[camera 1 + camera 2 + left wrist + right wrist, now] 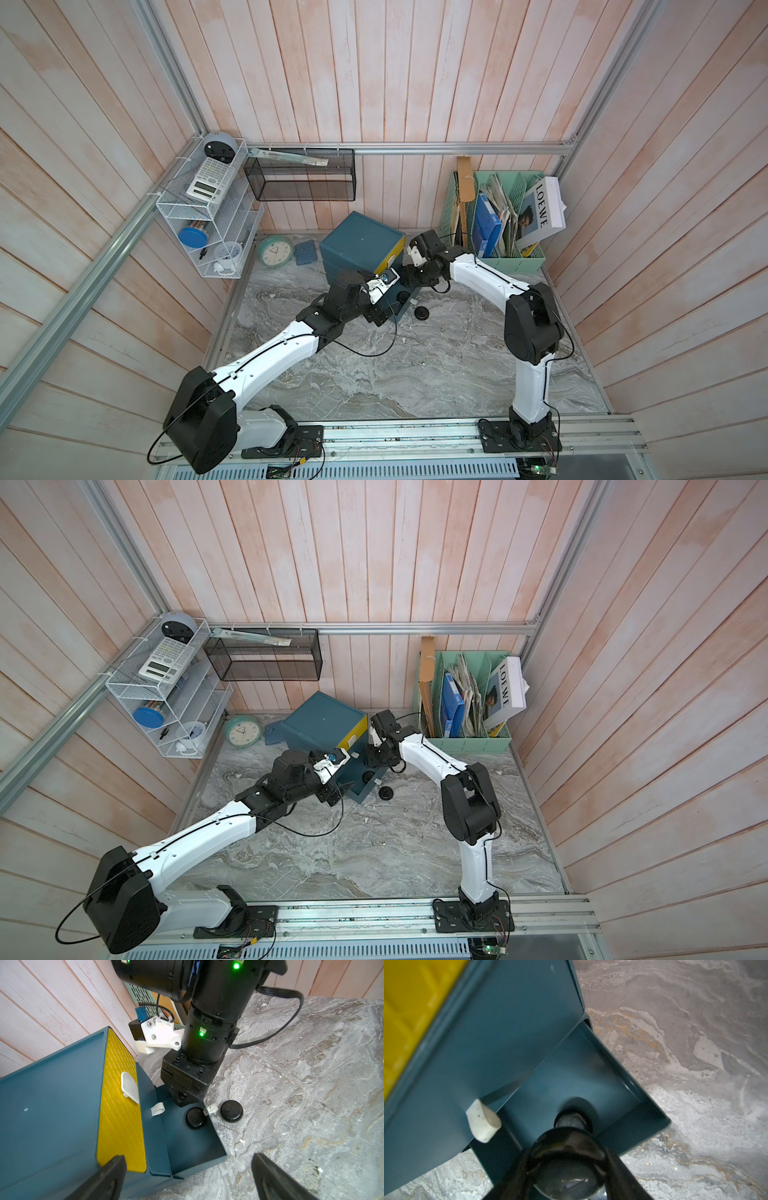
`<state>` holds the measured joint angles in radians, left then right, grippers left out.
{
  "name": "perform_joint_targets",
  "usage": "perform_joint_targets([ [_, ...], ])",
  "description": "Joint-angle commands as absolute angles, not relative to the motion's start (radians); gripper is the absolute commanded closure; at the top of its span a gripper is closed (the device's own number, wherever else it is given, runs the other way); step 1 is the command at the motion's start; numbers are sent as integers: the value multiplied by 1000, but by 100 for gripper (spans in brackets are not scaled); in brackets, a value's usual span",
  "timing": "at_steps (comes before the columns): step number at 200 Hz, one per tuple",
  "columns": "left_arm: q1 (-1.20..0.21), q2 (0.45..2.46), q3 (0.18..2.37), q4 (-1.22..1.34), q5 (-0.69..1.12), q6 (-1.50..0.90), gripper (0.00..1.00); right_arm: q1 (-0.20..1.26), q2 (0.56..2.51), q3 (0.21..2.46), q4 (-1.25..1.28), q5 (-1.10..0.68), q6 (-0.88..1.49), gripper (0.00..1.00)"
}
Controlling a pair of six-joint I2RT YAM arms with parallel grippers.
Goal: Put the bluetooth earphones in the drawer according to color
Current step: Place the bluetooth earphone in the drawer.
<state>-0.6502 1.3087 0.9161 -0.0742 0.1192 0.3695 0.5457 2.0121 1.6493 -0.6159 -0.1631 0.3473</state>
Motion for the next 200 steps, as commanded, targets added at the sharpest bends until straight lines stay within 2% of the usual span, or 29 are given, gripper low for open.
perform_joint_targets([
  [1,-646,1301,942,-71,138,346,0,551,2037,1677,-610,-192,347,50],
  [105,-646,1294,979,-110,186,332,0,549,2084,1714,-619,-214,323,39],
  [200,-650,1306,901,-45,193,334,0,549,2016,1663,-626,-168,297,36],
])
